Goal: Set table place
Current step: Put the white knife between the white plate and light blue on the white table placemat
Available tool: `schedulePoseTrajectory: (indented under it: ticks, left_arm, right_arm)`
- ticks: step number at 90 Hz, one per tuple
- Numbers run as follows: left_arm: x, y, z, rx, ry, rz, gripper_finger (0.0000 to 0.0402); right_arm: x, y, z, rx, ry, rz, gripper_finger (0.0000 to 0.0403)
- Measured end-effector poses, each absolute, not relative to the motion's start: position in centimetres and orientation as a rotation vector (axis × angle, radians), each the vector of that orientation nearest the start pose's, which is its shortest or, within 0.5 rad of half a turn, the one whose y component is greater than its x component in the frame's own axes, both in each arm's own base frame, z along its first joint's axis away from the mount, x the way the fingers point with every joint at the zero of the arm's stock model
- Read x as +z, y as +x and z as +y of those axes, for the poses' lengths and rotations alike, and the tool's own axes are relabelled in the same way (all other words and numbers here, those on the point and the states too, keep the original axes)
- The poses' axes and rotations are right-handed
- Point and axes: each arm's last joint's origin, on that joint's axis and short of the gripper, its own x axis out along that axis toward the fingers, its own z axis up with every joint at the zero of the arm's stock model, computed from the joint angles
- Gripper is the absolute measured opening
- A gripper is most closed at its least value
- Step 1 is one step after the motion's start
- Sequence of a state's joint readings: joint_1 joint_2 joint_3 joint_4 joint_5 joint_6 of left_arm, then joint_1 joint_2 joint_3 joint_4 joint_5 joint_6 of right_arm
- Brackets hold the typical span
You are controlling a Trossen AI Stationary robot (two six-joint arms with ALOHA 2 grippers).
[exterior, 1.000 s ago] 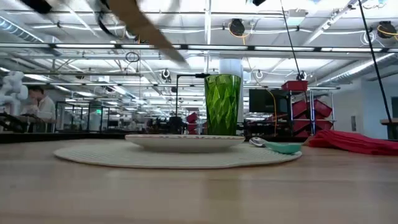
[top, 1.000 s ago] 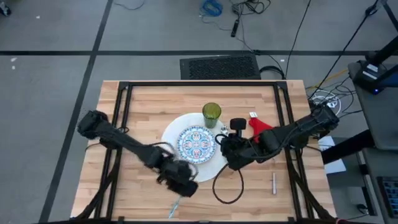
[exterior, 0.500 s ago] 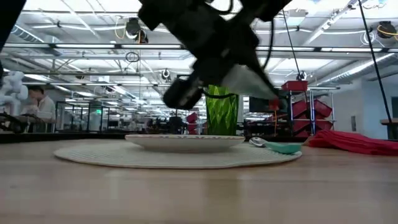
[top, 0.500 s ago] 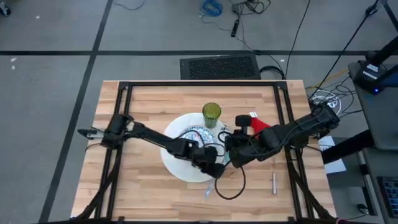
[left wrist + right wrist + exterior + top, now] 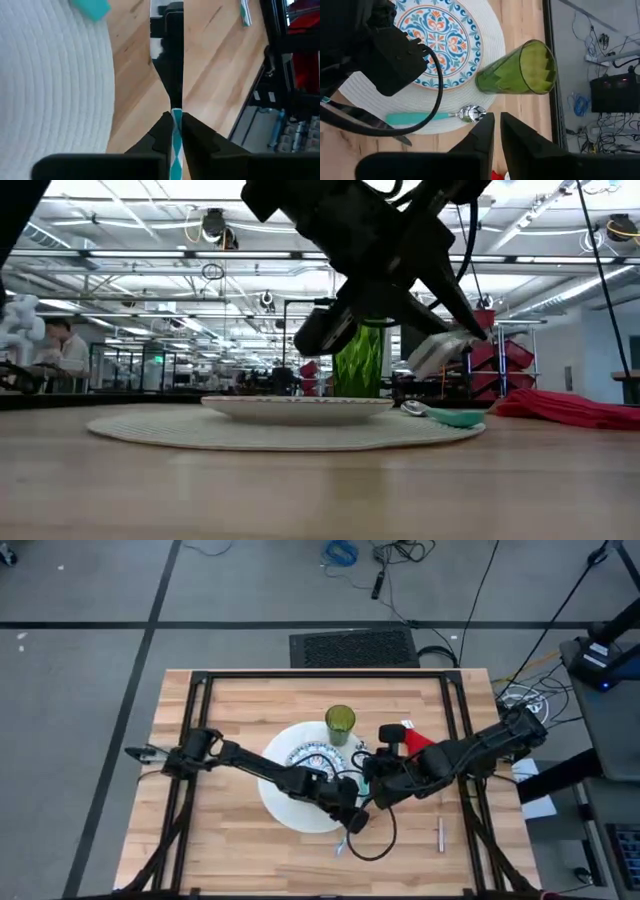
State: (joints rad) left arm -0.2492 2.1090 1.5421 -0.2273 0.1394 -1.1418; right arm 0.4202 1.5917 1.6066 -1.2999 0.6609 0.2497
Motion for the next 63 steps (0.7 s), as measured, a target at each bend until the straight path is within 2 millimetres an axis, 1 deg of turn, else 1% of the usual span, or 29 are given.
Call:
schedulePoseTrajectory:
  ticks: [10, 19, 34, 41, 48, 56, 63]
  left_arm:
    - [18.0, 44.6, -11.8, 0.128, -1.019, 0.913, 0.0090]
    - [18.0, 44.7, -11.6, 0.141, -1.011, 0.899, 0.0117]
    - [18.1, 44.9, -10.9, 0.136, -1.027, 0.905, 0.0126]
    - [18.4, 44.7, -10.9, 0.111, -1.026, 0.920, 0.0126]
    - [19.4, 44.4, -11.0, 0.071, -1.023, 0.928, 0.0127]
    - [20.9, 43.2, -11.1, 0.069, -0.994, 0.966, 0.0127]
    - [22.3, 41.7, -10.8, 0.100, -0.944, 1.035, 0.0127]
  right_arm:
    - [34.4, 27.7, 10.4, -0.340, -0.440, 1.056, 0.0018]
    - [34.4, 27.7, 10.4, -0.340, -0.440, 1.056, 0.0018]
    - [34.4, 27.7, 10.4, -0.341, -0.437, 1.056, 0.0018]
    - [34.4, 27.6, 10.4, -0.348, -0.428, 1.056, 0.0018]
    - [34.4, 27.5, 10.4, -0.356, -0.418, 1.065, 0.0018]
    - [34.3, 27.4, 10.3, -0.368, -0.403, 1.075, 0.0018]
    - [34.3, 27.3, 10.3, -0.379, -0.388, 1.075, 0.0018]
